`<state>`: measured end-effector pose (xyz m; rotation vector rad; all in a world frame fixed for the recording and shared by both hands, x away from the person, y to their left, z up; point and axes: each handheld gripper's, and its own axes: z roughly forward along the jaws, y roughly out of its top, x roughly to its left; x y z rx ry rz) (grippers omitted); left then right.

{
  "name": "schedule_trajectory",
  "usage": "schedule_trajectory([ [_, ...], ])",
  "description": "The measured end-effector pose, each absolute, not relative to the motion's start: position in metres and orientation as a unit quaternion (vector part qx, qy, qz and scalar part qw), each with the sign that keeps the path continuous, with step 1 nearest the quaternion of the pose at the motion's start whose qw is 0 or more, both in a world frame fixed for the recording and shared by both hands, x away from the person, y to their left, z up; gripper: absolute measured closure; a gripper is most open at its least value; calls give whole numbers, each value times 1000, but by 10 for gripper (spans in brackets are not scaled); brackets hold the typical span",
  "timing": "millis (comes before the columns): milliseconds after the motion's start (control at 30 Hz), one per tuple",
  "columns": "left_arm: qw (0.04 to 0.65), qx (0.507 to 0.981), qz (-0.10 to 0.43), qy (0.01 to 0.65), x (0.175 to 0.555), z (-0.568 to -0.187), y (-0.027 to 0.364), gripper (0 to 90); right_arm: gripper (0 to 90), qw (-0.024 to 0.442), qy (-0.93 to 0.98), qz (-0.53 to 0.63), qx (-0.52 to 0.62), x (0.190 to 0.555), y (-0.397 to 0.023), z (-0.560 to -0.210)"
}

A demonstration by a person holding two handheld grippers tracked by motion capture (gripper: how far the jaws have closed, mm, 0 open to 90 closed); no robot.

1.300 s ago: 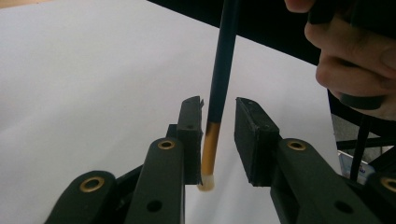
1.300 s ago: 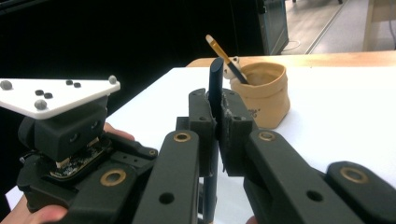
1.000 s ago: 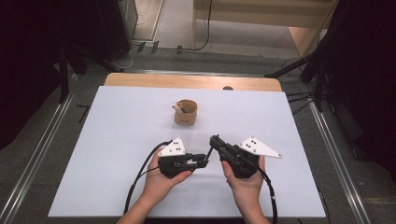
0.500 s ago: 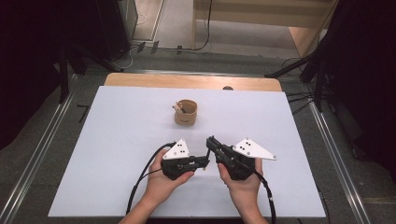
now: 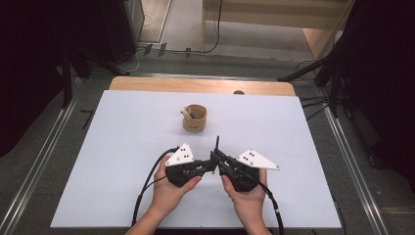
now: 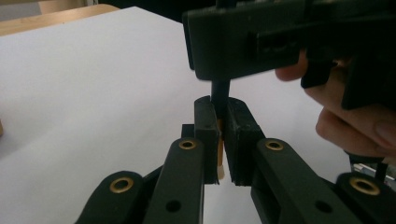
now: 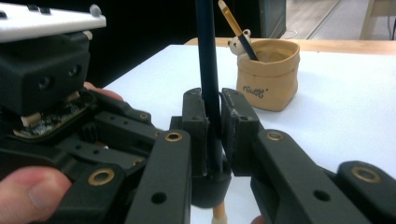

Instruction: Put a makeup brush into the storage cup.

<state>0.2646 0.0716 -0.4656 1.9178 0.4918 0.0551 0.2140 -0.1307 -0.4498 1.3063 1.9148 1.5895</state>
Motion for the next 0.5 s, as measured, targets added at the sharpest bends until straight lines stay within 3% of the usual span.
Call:
schedule_trajectory([
  [167,546,812,5,206,268,-468,72,839,845,175,678,549,456,214,-131,-451],
  [300,535,821,3,200,268,-466,75,723,846,187,680,541,459,215,-134,-450],
  [500,546,809,4,217,276,-453,93,680,846,223,701,511,444,217,-143,-450],
])
